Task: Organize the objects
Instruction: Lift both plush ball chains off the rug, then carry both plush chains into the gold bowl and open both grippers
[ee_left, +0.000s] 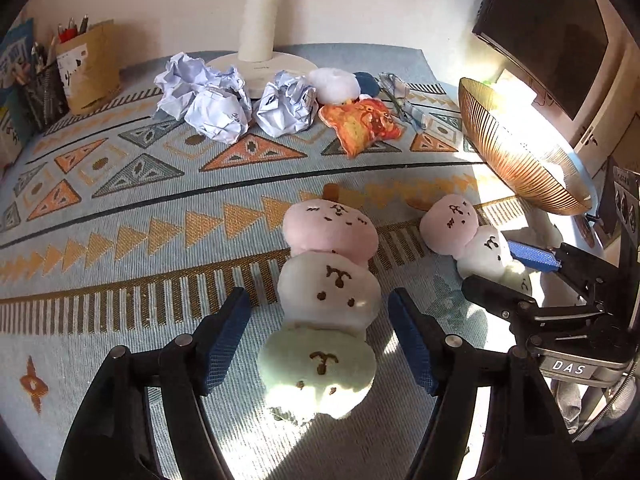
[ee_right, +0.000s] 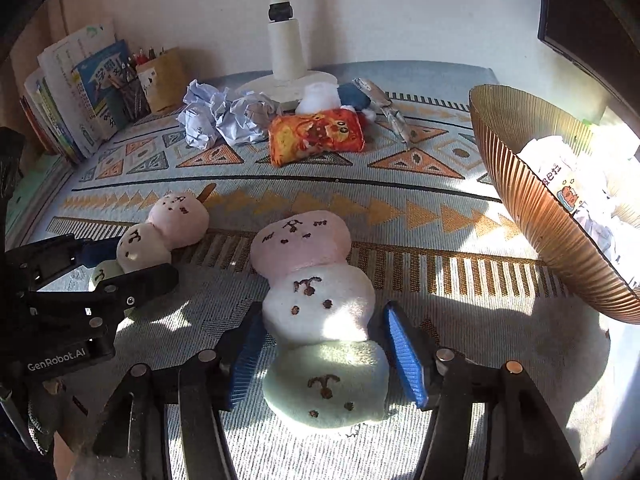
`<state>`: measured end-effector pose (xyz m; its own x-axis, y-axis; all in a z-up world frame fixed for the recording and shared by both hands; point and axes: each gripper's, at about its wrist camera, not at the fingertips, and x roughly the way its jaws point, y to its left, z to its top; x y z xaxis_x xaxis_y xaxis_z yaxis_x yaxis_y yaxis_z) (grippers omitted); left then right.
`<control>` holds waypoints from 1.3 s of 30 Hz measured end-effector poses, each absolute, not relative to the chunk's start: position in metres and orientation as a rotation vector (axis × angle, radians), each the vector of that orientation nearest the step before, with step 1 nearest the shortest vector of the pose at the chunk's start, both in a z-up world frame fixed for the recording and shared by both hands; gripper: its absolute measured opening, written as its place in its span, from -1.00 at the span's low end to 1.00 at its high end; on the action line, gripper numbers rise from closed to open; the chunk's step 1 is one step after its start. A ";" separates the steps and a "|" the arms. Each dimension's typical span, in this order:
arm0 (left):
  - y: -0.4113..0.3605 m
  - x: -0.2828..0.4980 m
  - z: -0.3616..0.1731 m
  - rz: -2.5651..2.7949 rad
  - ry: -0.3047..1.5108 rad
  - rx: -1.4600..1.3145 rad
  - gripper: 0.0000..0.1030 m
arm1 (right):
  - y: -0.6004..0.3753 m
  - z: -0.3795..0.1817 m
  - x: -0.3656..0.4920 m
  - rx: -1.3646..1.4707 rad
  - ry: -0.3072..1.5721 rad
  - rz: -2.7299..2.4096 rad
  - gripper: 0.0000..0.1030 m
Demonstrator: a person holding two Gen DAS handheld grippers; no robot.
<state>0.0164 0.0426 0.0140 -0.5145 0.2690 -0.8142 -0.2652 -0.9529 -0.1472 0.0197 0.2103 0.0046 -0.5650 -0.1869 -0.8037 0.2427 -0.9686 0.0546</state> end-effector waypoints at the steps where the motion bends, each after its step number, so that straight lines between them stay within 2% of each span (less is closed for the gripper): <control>1: 0.048 0.017 0.013 2.514 0.033 -1.336 0.07 | 0.209 0.007 0.018 1.306 0.078 -2.578 -0.05; 2: 0.051 0.016 0.013 2.525 0.058 -1.335 -0.16 | 0.209 0.010 0.017 1.290 0.053 -2.586 -0.05; 10: 0.043 0.011 0.037 2.655 -0.072 -1.196 -0.15 | 0.228 0.011 -0.005 1.274 -0.241 -2.656 -0.05; 13: 0.044 0.014 0.030 2.644 -0.123 -1.106 -0.15 | 0.225 0.010 -0.002 1.268 -0.225 -2.674 -0.04; 16: 0.054 0.017 0.026 2.663 -0.054 -1.089 -0.14 | 0.218 0.012 0.004 1.222 -0.167 -2.674 -0.04; 20: 0.052 0.018 0.027 2.679 -0.063 -1.063 -0.13 | 0.208 0.012 0.006 1.209 -0.087 -2.671 -0.04; 24: 0.047 0.017 0.027 2.688 -0.111 -1.063 -0.13 | 0.212 0.011 0.006 1.207 -0.110 -2.668 -0.04; 39: 0.048 0.019 0.027 2.685 -0.103 -1.062 -0.11 | 0.213 0.011 0.006 1.203 -0.128 -2.666 -0.03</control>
<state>0.0185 0.0485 0.0274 -0.7023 0.2576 -0.6637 -0.2059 -0.9659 -0.1570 0.0057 0.2133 0.0108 -0.6434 -0.2285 -0.7306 0.1577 -0.9735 0.1656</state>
